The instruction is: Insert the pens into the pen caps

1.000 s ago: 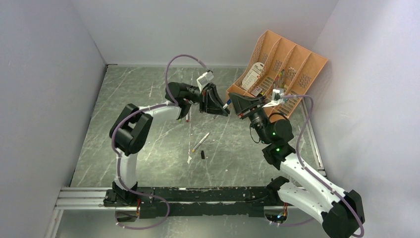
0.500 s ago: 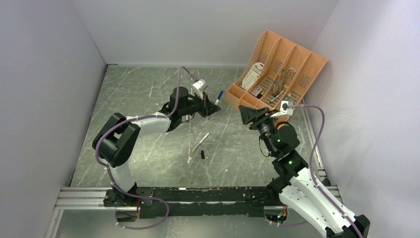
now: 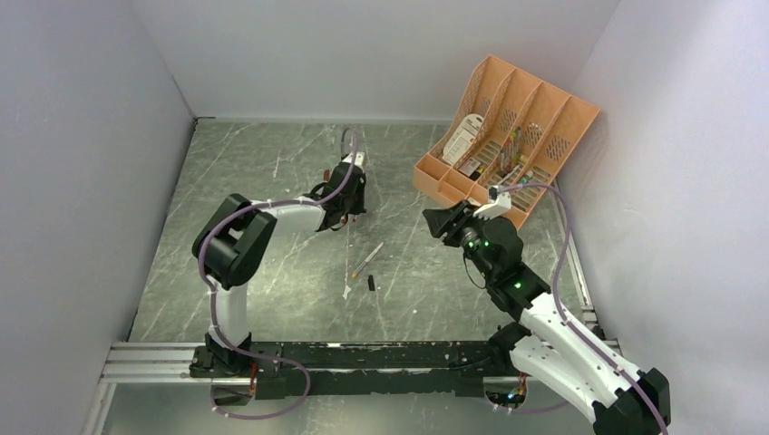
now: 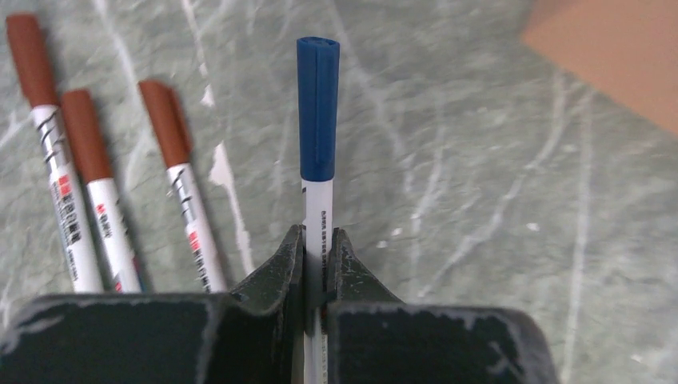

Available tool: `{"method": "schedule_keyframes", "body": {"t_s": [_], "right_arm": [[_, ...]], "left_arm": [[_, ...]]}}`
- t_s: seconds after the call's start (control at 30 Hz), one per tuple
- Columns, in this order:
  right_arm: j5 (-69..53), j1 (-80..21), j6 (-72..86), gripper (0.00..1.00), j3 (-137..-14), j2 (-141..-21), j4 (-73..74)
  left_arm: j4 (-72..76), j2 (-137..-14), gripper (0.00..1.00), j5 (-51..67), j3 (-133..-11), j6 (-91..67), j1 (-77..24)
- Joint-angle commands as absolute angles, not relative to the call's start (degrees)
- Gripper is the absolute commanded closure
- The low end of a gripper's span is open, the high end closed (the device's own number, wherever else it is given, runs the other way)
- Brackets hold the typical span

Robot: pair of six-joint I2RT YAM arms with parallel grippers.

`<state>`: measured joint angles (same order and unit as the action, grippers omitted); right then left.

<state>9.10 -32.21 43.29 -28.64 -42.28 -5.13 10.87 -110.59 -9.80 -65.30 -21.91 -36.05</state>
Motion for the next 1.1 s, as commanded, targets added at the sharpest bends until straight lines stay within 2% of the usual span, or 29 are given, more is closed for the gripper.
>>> {"method": "schedule_keyframes", "body": {"t_s": [0.0,0.17,0.23,0.3,0.43,0.57,0.73,0.87,1.07], "right_arm": [[8.0,-32.0,43.2,0.55,-28.6,-42.5,-5.3],[8.0,-31.9,43.5,0.56,-27.9,-42.6,-5.1],[7.8,-31.9,43.7,0.56,-27.1,-42.4,-5.5],[7.6,-31.9,43.8,0.56,-26.7,-42.7,-5.6],[7.5,-31.9,43.9,0.56,-26.7,-44.2,-5.2],[7.3,-31.9,43.7,0.56,-26.9,-46.1,-5.1],[7.5,-31.8,43.1,0.56,-26.8,-47.2,-5.6],[7.6,-31.8,42.6,0.56,-27.1,-48.3,-5.8],[6.4,-31.7,43.3,0.56,-26.7,-49.6,-6.9]], "left_arm": [[5.6,-113.2,0.92,-17.2,-67.9,-22.4,-35.8],[3.6,-115.7,0.82,-20.3,-69.5,-21.8,-35.4],[3.4,-116.0,0.75,-20.6,-69.4,-21.9,-35.1],[3.5,-115.8,0.64,-20.9,-69.3,-22.0,-35.1],[4.2,-114.5,0.57,-20.3,-69.1,-21.8,-35.0],[6.1,-111.1,0.45,-17.7,-67.8,-17.5,-35.0],[9.1,-102.3,0.48,-13.7,-63.4,-6.7,-36.0],[6.2,-97.0,0.52,-4.0,-60.8,-2.1,-36.2],[0.6,-95.7,0.47,-1.7,-56.8,-0.5,-44.3]]}}
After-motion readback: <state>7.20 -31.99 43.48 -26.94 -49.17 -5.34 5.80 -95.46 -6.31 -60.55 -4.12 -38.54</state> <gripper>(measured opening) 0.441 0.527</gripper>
